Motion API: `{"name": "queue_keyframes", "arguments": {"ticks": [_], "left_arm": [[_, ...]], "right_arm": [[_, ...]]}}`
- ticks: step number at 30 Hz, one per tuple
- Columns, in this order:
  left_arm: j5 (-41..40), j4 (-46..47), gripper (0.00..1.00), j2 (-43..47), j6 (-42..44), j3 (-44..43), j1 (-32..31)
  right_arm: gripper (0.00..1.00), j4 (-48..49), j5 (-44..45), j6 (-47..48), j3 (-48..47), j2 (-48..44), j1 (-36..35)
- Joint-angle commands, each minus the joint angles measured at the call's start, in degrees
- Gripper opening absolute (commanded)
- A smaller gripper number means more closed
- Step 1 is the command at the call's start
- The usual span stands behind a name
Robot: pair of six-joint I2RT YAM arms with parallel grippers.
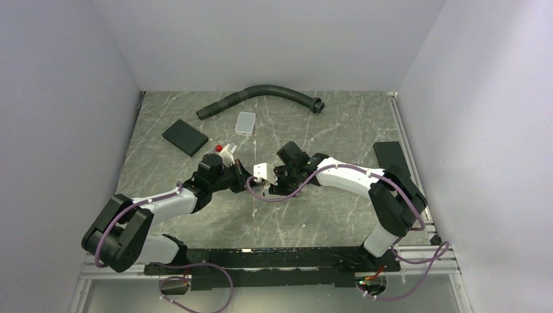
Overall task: Fold the paper box
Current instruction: Close the paper box at the center of the board.
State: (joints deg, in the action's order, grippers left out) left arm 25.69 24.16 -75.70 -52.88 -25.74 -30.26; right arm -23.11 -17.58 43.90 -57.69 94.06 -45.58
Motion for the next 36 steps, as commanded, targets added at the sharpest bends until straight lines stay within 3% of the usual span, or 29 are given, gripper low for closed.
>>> {"name": "queue_keyframes", "arguments": {"ticks": [1, 18, 36], "left_arm": [[2.3, 4.4, 0.0, 0.98, -1.17, -0.89, -1.12], [3.01, -2.85, 0.0, 3.54, 2.53, -2.09, -1.11], [3.94, -12.06, 0.03, 0.12, 4.37, -6.83, -1.07]], "right_arm": [[0.52, -0.4, -2.72, -1.09, -0.64, 0.03, -0.83], [0.54, -0.18, -2.92, -1.7, -0.76, 0.09, -0.82], [0.52, -0.18, -2.63, -1.71, -0.76, 0.26, -0.82]]}}
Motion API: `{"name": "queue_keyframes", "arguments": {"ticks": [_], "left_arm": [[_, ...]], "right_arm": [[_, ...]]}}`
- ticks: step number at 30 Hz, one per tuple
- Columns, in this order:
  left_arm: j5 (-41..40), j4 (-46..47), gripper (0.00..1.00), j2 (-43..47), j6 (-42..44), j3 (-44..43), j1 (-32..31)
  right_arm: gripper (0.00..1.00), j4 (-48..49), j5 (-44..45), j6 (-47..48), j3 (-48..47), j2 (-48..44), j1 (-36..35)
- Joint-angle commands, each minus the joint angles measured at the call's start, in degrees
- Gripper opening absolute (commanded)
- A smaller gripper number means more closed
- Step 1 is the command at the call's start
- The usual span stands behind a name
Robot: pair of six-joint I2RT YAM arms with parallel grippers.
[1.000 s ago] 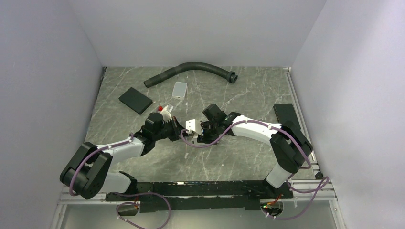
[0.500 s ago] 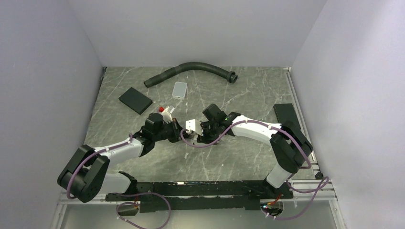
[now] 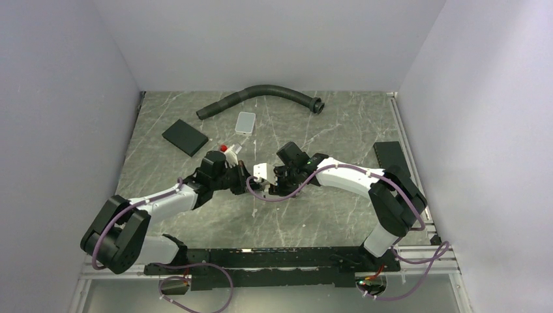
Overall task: Fold the paper box
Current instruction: Close the paper box at the center of the board.
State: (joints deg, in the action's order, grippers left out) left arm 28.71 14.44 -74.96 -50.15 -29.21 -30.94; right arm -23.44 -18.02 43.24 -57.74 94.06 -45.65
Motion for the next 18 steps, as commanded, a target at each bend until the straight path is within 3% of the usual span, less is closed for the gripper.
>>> {"name": "queue_keyframes", "arguments": {"ticks": [1, 18], "left_arm": [[0.45, -3.54, 0.03, -0.58, 1.9, -3.73, -0.43], [-1.68, -6.71, 0.14, 1.75, 1.67, -4.39, -0.44]], "right_arm": [[0.52, 0.15, -2.19, -1.06, -0.71, 0.3, -0.76], [0.52, 0.11, -2.17, -0.97, -0.71, 0.36, -0.87]]}}
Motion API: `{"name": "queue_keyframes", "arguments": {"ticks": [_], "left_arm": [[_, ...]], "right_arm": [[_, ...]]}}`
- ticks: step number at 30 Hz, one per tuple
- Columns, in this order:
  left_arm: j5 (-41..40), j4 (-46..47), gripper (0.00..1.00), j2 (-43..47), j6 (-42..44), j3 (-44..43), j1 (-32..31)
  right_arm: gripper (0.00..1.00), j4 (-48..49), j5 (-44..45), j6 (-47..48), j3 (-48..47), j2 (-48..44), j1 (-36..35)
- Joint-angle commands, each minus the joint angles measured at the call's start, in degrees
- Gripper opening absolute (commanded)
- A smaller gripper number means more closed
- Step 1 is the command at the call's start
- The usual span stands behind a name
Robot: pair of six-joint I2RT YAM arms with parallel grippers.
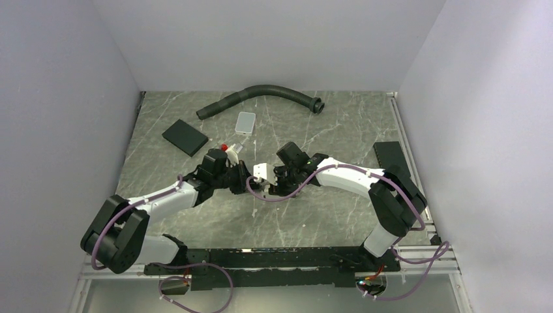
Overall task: Fold the paper box
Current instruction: Close the paper box at the center of the board.
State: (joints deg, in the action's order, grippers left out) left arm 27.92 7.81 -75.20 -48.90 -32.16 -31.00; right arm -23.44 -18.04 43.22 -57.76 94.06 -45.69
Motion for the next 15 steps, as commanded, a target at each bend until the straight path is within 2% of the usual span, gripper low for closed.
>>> {"name": "queue_keyframes", "arguments": {"ticks": [1, 7, 15], "left_arm": [[-1.26, -0.47, 0.15, 2.63, 0.39, -1.35, -0.33], [-3.4, -2.31, 0.2, 5.67, 0.14, -0.65, -0.37], [-3.28, -1.87, 0.15, 5.13, -0.05, -0.58, -0.35]], "right_arm": [[0.52, 0.14, -2.17, -0.95, -0.69, 0.34, -0.8], [0.52, 0.23, -1.91, -0.86, -0.6, 0.33, -0.85], [0.51, 0.46, -1.28, -0.62, -0.34, 0.2, -1.13]]}}
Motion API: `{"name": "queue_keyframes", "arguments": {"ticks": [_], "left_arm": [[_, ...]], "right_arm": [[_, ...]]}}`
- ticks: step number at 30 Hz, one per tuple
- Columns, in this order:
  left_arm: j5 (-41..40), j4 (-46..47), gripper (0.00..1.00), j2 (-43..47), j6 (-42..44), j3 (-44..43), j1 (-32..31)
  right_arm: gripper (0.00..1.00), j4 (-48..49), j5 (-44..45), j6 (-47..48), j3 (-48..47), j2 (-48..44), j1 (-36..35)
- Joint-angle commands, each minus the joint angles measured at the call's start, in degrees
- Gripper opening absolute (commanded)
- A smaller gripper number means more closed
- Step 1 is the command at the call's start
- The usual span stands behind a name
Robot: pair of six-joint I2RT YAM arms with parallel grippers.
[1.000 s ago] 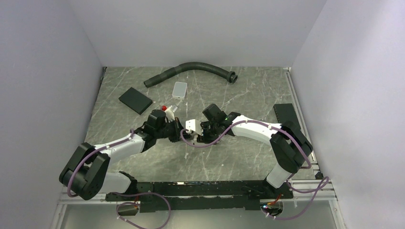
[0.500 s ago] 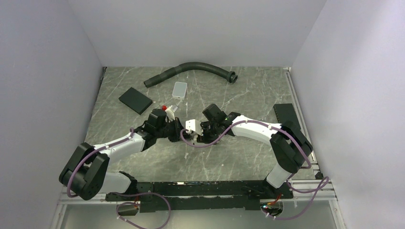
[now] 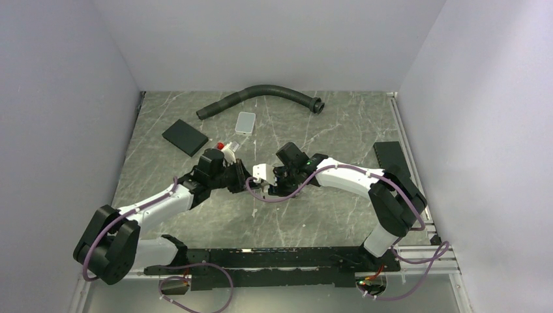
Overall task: Fold the paper box
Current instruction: Close the paper box at the center of the board.
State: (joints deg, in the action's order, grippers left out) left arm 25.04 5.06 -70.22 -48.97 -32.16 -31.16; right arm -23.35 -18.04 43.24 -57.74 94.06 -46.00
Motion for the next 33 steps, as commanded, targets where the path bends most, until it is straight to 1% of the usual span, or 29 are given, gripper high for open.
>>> {"name": "queue_keyframes", "arguments": {"ticks": [1, 8, 17, 23, 25, 26, 33], "left_arm": [[-0.47, 0.96, 0.15, 0.01, -0.03, -0.54, -0.22], [-3.18, 0.24, 0.16, 2.77, 0.08, 0.3, -0.09], [-5.78, -0.23, 0.17, 5.15, -0.8, 1.61, 0.3], [-6.04, 0.77, 0.21, 4.24, -1.6, 1.38, 0.32], [-5.65, 1.6, 0.27, 3.53, -1.82, 1.12, 0.32], [-5.47, 2.02, 0.28, 3.18, -1.91, 1.02, 0.31], [-5.91, 4.01, 0.29, -0.19, -2.3, -0.26, 0.32]], "right_arm": [[0.51, 0.45, -1.17, -0.55, -0.28, 0.18, -0.89], [0.51, 2.05, 1.77, 0.81, 1.22, -0.57, -1.67], [0.5, 6.17, 8.51, 2.84, 4.3, -1.43, -3.75], [0.5, 8.12, 11.67, 3.59, 5.43, -1.53, -5.01], [0.49, 8.28, 12.07, 3.73, 5.53, -1.48, -5.21], [0.48, 8.25, 12.17, 3.72, 5.53, -1.37, -5.26], [0.47, 7.98, 11.9, 3.62, 5.27, -1.26, -5.34]]}}
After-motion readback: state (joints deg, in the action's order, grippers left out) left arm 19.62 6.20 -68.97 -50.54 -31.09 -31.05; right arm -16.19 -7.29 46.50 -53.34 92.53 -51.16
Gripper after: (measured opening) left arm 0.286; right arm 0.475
